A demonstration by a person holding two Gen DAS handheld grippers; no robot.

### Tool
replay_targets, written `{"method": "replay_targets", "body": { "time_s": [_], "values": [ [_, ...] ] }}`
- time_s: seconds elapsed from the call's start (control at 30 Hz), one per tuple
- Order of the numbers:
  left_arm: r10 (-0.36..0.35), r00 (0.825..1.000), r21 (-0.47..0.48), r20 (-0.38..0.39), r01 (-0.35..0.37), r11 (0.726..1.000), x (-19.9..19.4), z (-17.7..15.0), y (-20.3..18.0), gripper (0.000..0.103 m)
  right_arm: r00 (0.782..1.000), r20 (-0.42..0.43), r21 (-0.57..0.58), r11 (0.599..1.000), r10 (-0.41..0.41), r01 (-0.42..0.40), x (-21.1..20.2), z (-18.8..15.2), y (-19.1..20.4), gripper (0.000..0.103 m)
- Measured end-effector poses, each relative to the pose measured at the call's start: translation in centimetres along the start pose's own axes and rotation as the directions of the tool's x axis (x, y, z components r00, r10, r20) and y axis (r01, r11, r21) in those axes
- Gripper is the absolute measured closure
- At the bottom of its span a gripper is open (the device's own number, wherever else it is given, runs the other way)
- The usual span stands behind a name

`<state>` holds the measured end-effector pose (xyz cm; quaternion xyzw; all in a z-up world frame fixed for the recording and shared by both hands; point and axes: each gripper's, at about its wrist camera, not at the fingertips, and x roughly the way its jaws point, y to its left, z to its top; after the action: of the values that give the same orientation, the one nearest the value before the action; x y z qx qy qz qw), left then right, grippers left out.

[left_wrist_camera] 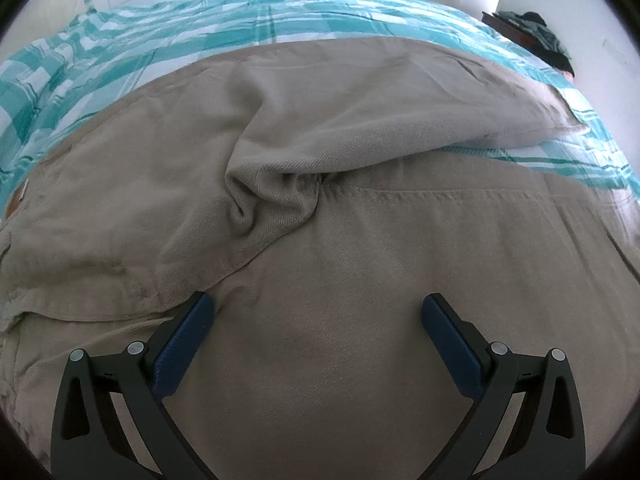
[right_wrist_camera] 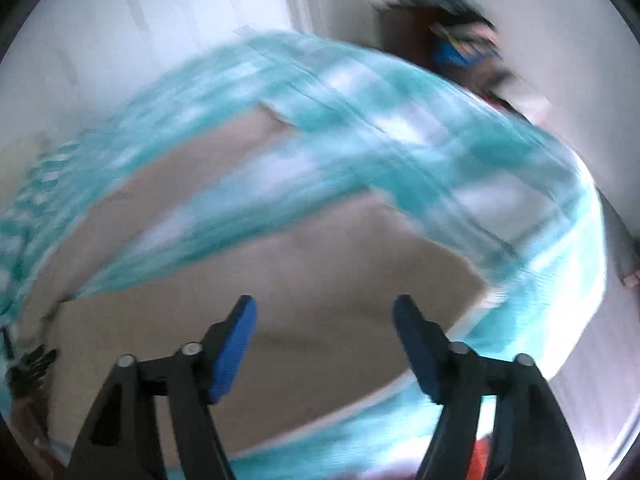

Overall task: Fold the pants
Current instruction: 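Open the right gripper and withdraw it from the folded trousers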

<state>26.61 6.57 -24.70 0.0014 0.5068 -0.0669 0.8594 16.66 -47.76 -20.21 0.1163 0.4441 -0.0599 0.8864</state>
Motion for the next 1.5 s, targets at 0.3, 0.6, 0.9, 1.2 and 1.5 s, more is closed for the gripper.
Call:
{"method": "replay_targets", "body": {
  "time_s": [0.3,0.6,0.9,1.2,1.5],
  "values": [
    [-0.001,1.000,-0.003,-0.006,0.001,1.000,-0.1,0.0,-0.1,0.000,0.995,-0.091,-0.310,0.949,0.028,-0.055,5.5,-9.0,14.3,0.022],
    [0.000,1.000,-0.004,-0.008,0.000,1.000,-0.1,0.0,-0.1,0.000,0.996,-0.044,-0.313,0.945,0.084,-0.093,6.7,-9.2,13.6,0.018],
    [0.000,1.000,-0.004,-0.008,0.000,1.000,-0.1,0.0,-0.1,0.000,0.995,-0.027,-0.311,0.945,0.094,-0.098,7.9,-8.2,14.1,0.018],
    [0.000,1.000,-0.004,-0.008,0.000,1.000,-0.1,0.0,-0.1,0.000,0.995,-0.026,-0.309,0.945,0.101,-0.104,8.1,-8.2,14.3,0.017],
    [0.000,1.000,-0.005,-0.008,-0.001,1.000,-0.1,0.0,-0.1,0.000,0.995,-0.025,-0.307,0.946,0.100,-0.103,8.1,-8.2,14.4,0.017]
  ]
}}
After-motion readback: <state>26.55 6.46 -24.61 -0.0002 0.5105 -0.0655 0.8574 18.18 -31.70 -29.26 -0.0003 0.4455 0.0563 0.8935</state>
